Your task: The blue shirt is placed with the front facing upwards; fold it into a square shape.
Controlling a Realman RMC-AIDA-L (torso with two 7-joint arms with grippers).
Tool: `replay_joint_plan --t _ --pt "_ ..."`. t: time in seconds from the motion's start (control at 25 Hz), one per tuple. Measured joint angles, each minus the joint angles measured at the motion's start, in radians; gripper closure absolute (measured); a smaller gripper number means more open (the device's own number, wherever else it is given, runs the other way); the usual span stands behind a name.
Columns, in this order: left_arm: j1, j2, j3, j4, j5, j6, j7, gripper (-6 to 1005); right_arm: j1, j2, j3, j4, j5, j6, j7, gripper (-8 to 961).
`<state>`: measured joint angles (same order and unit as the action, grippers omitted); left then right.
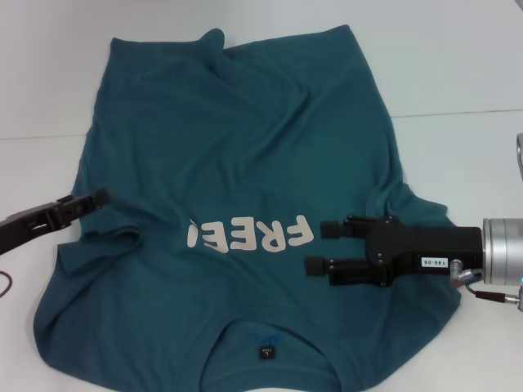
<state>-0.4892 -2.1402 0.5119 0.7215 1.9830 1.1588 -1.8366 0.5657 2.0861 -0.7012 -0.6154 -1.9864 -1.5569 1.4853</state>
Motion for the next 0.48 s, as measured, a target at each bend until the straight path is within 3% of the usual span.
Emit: replay_joint_plan --t 0.36,0.48 --pt "-0.004 -0.008 0.071 -0.030 0.009 -0.177 0.005 170 0.009 0.000 -0.007 0.001 0.000 0.003 0.007 67" --pt "-0.007 -0.013 0.110 -0.035 0.010 -0.212 0.005 174 0.011 0.000 -0.007 0.002 0.000 0.003 0.007 68"
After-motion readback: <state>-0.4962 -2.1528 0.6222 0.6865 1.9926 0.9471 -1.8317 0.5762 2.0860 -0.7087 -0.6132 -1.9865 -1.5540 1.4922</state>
